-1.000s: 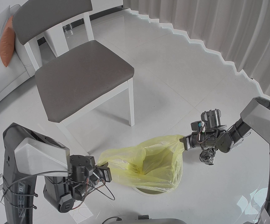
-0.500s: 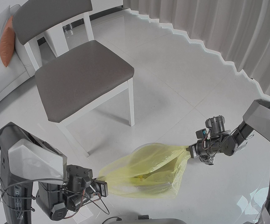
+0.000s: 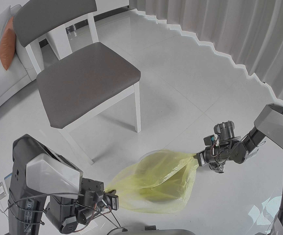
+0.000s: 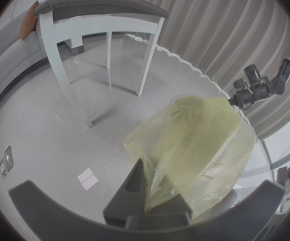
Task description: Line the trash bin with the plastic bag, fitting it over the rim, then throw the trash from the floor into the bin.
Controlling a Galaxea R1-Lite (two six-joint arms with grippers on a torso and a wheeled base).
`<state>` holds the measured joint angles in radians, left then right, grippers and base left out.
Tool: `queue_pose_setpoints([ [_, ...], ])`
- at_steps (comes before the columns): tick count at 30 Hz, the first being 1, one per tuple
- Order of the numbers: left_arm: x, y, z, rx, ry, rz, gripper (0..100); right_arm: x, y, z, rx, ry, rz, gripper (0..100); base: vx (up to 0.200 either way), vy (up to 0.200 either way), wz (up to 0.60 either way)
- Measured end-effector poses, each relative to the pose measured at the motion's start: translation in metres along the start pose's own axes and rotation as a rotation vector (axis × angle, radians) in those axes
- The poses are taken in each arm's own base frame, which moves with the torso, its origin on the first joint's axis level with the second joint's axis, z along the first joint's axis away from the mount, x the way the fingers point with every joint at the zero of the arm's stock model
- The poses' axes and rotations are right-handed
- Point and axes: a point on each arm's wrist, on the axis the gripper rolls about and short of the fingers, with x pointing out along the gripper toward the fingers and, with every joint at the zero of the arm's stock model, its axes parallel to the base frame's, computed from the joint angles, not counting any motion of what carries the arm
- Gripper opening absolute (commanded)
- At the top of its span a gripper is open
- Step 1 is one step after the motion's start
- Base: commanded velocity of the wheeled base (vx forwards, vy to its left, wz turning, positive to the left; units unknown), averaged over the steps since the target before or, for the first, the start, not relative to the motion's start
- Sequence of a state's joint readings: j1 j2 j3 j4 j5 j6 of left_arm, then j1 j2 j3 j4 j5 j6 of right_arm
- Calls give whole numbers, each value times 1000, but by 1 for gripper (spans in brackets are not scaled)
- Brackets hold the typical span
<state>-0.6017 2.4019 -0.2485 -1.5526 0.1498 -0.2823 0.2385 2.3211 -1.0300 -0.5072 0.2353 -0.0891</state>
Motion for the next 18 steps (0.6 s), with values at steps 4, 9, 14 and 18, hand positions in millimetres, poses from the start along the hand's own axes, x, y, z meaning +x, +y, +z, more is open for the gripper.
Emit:
queue_pose_setpoints([
  [4,6,-8,1,56,-21,-11,0,3,6,1,-11,3,11,0,0,0,0],
  [9,9,-11,3,135,-39,-4,0,5,13,-3,-28,20,25,0,0,0,0],
  [14,9,-11,9,169,-63,-2,0,5,14,-8,-44,36,27,0,0,0,0],
  [18,9,-10,13,163,-82,-1,0,3,10,-10,-50,40,19,100,0,0,0],
])
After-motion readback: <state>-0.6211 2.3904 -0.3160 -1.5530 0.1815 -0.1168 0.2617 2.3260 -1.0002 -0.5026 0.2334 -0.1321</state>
